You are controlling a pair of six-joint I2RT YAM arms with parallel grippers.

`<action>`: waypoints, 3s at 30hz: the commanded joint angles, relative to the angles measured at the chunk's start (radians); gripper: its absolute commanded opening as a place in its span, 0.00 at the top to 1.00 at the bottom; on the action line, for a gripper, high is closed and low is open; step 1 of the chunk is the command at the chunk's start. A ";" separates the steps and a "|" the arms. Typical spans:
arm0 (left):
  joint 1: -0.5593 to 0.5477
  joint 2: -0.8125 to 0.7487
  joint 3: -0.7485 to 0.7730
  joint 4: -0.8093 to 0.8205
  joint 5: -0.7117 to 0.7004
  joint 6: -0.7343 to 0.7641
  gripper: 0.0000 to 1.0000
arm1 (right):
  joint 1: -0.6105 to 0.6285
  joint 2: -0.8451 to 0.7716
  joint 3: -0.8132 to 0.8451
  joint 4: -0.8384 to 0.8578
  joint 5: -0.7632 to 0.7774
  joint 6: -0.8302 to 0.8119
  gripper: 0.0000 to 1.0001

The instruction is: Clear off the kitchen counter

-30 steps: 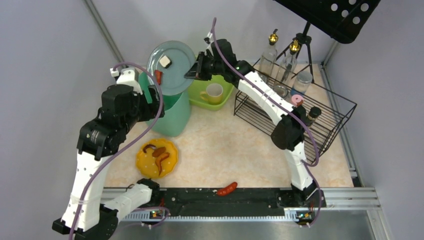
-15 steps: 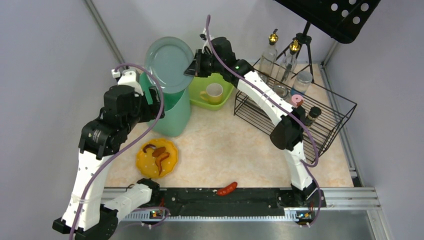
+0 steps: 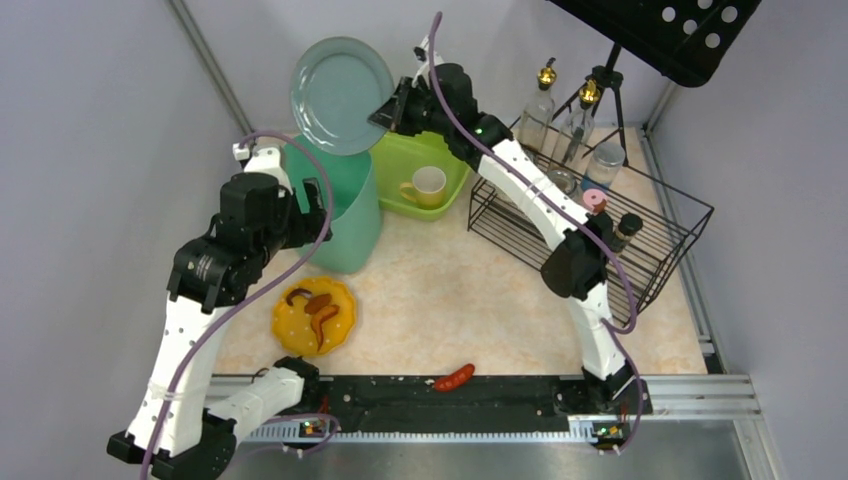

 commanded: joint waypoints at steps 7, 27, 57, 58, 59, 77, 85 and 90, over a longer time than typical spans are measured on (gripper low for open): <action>0.001 -0.007 -0.013 0.054 -0.019 0.013 0.07 | -0.162 -0.165 -0.033 0.243 0.034 0.128 1.00; 0.000 -0.012 -0.087 0.099 -0.009 0.008 0.07 | -0.185 0.150 0.052 0.326 -0.043 0.231 1.00; -0.002 -0.024 -0.148 0.131 0.058 0.003 0.07 | -0.156 0.387 0.100 0.391 -0.010 0.311 1.00; -0.001 -0.023 -0.148 0.132 0.059 0.003 0.07 | -0.155 0.387 0.099 0.387 -0.008 0.307 1.00; -0.001 -0.021 -0.150 0.134 0.060 0.003 0.07 | -0.154 0.387 0.099 0.381 -0.006 0.303 1.00; -0.002 -0.010 -0.151 0.133 0.057 0.012 0.07 | -0.140 0.427 0.112 0.344 0.022 0.301 0.79; -0.001 -0.015 -0.161 0.135 0.056 0.011 0.07 | -0.140 0.426 0.112 0.344 0.019 0.304 0.70; -0.001 -0.013 -0.166 0.138 0.058 0.011 0.07 | -0.140 0.427 0.113 0.344 0.016 0.314 0.69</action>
